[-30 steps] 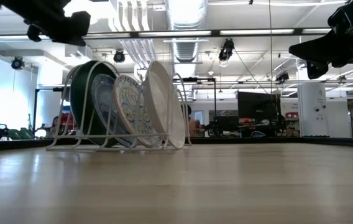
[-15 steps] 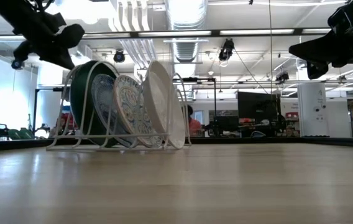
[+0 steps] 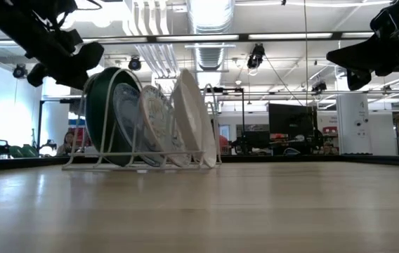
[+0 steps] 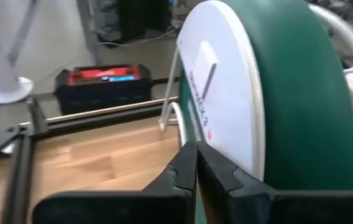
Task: Sort dishes
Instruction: Move the dish rack
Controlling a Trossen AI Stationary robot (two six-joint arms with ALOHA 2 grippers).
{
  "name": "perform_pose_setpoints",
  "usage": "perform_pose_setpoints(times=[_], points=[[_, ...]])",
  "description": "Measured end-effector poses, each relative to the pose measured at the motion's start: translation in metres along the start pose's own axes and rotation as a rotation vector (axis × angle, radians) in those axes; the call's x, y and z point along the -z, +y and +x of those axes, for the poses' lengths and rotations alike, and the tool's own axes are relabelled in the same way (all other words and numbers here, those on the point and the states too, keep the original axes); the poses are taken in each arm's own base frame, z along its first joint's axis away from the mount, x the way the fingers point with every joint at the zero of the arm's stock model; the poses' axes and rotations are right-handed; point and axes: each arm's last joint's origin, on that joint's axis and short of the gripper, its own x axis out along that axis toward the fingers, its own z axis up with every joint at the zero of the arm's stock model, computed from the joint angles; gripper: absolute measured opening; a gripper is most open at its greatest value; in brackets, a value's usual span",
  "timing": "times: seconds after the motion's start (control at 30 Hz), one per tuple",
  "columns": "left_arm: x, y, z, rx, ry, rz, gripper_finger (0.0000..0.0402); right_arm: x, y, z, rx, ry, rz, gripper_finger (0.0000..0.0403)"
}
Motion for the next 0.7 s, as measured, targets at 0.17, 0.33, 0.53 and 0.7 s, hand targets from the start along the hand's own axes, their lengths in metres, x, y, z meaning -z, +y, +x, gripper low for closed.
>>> perform_pose_setpoints(times=[0.17, 0.33, 0.53, 0.7], points=[[0.004, -0.003, 0.004, 0.06, -0.003, -0.049, 0.0, 0.0, 0.0, 0.0, 0.0, 0.0, 0.0, 0.0], [0.015, -0.005, 0.009, 0.083, 0.058, -0.079, 0.0, 0.0, 0.0, 0.0, 0.0, 0.003, -0.004, 0.0], [0.019, -0.016, 0.018, 0.126, 0.114, -0.084, 0.0, 0.001, 0.0, 0.0, 0.0, 0.006, -0.005, 0.0], [0.015, -0.027, 0.023, 0.131, 0.154, -0.057, 0.0, 0.001, 0.0, 0.0, 0.0, 0.006, -0.003, 0.0]])
